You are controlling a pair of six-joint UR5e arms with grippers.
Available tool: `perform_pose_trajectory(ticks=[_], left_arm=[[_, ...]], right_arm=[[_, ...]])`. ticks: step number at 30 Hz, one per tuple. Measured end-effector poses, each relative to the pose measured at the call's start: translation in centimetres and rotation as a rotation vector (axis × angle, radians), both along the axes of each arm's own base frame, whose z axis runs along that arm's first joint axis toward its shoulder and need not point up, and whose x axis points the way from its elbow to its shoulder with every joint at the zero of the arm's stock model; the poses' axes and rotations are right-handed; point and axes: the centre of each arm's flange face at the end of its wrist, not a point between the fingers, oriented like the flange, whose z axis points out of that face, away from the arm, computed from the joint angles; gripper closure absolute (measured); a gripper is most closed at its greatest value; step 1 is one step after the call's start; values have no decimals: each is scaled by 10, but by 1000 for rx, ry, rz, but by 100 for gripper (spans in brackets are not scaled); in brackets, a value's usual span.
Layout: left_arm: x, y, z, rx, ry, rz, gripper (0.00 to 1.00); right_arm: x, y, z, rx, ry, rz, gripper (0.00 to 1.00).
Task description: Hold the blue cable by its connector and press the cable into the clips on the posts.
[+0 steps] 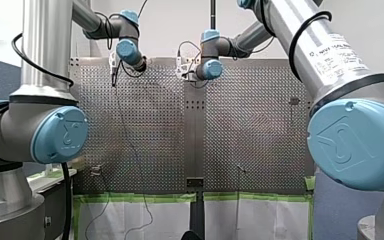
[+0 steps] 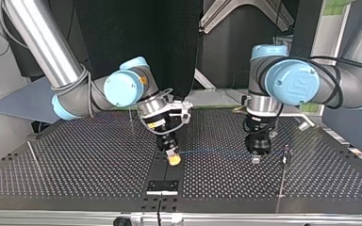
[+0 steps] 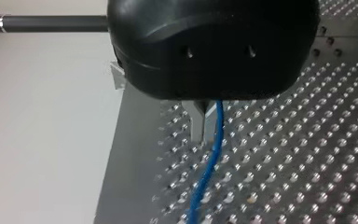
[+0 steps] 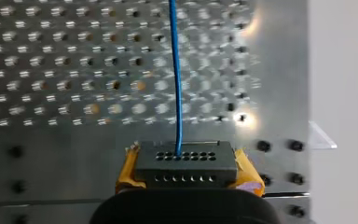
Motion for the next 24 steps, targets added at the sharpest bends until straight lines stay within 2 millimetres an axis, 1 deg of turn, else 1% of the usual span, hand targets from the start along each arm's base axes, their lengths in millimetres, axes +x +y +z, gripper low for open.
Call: perform_pose_trajectory(ticks=[6, 8, 12, 19, 24], left_arm=[[-4, -8, -21, -4, 4, -14, 100], [-5, -10, -32, -4, 12, -16, 100], [-6, -19, -57, 16, 57, -22, 100], [-9, -36, -109, 57, 140, -39, 100], [-17, -43, -131, 52, 153, -46, 100]], right_arm=[[-5, 3, -24, 32, 30, -14, 100], [-7, 4, -32, 39, 38, -26, 100], [-9, 7, -45, 46, 44, -48, 100], [-14, 10, -69, 54, 39, -87, 100], [-17, 13, -84, 59, 34, -105, 100]])
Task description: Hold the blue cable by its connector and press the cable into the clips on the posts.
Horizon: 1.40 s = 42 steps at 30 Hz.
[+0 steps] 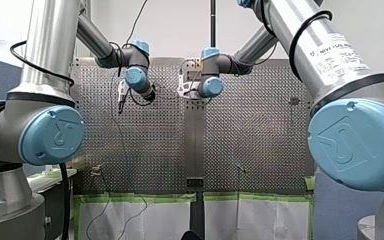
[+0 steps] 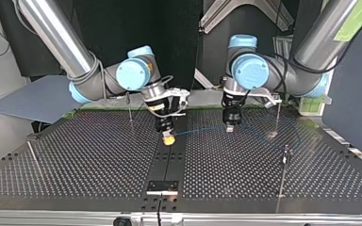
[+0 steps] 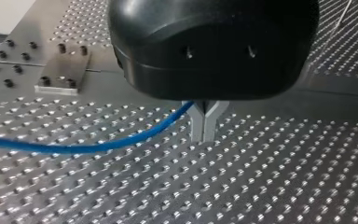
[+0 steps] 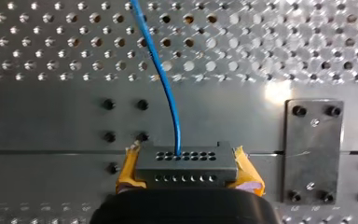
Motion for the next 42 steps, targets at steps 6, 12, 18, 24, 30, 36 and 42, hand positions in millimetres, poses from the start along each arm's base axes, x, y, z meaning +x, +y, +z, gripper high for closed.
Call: perform_pose_trajectory(ticks=[6, 12, 18, 24, 30, 36, 42], left_arm=[[-10, -8, -29, 4, 20, -13, 100], [-14, -22, -58, 18, 38, -36, 100], [-22, -34, -93, 11, 68, -50, 100], [-28, -43, -128, 10, 94, -60, 100], [-28, -55, -155, 12, 98, -80, 100], [-31, -69, -179, 11, 98, -104, 100], [-36, -79, -206, 13, 104, -122, 100]], right_arm=[[-7, 2, -22, 19, -21, -15, 100], [-17, 1, -42, 41, -50, -52, 100], [-26, -1, -73, 60, -43, -97, 100], [-34, 2, -124, 95, -12, -132, 100], [-44, 8, -172, 127, 18, -155, 100], [-59, 14, -211, 151, 41, -180, 100], [-75, 23, -259, 188, 74, -199, 100]])
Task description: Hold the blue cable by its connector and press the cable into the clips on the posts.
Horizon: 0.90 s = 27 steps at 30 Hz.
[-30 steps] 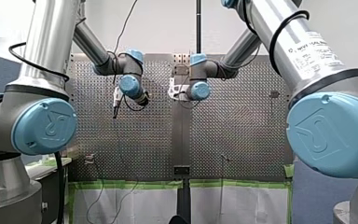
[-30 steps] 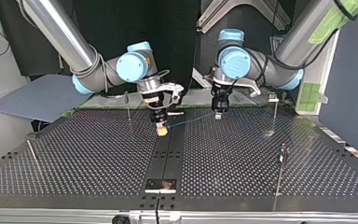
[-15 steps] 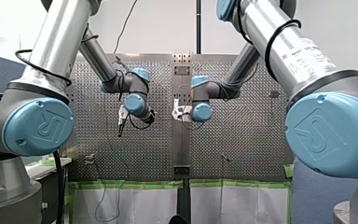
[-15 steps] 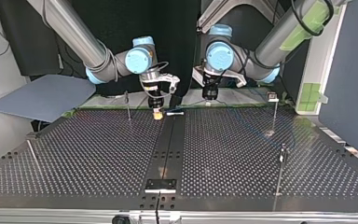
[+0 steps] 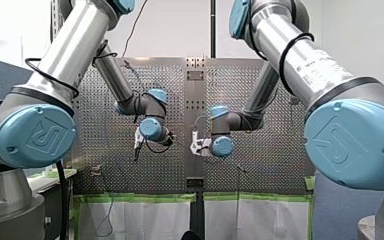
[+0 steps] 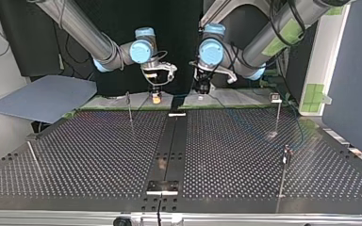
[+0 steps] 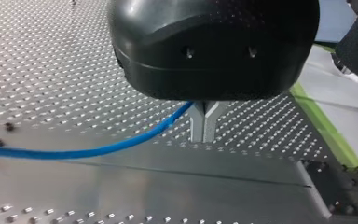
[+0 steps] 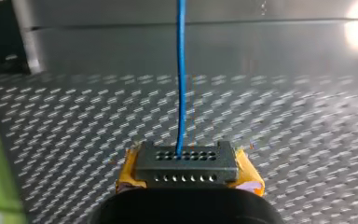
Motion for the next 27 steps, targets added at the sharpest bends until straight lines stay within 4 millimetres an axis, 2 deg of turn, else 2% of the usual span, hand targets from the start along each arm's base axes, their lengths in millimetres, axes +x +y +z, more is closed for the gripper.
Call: perform_pose_trajectory(ticks=[10, 13, 27], left_arm=[[-10, -20, -43, -9, 4, -35, 100], [-13, -23, -54, -10, 4, -40, 100], [-31, -34, -106, 23, 67, -77, 100]], right_arm=[[-34, 29, -83, 76, 59, -26, 100], [-43, 38, -100, 93, 66, -36, 100], [-85, 54, -123, 103, 62, -96, 100]])
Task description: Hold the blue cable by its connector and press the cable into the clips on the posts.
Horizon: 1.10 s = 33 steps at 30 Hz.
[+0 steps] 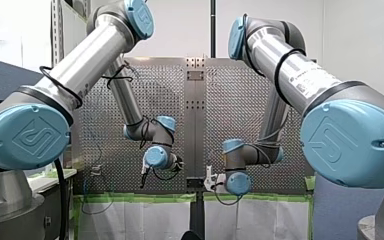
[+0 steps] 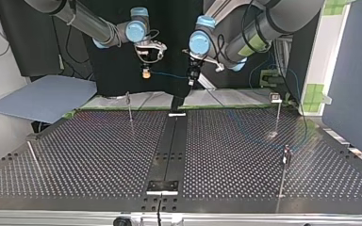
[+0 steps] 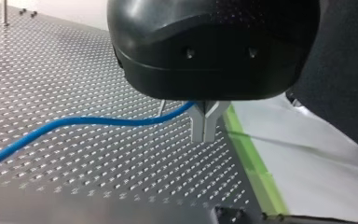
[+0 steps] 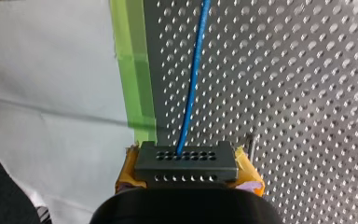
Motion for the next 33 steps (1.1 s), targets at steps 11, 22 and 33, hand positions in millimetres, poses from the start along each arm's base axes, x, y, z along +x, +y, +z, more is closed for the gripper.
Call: perform_pose_trajectory(ticks=[11, 22, 33], left_arm=[[-5, -12, -19, -6, -2, -12, 100], [-4, -32, -24, -31, -11, -35, 100], [-16, -65, -55, -17, 40, -46, 100]], right_arm=[[-41, 6, -13, 5, -8, -49, 100], [-76, -6, -17, -14, -36, -69, 100], [-104, -41, -12, -70, -93, -87, 100]])
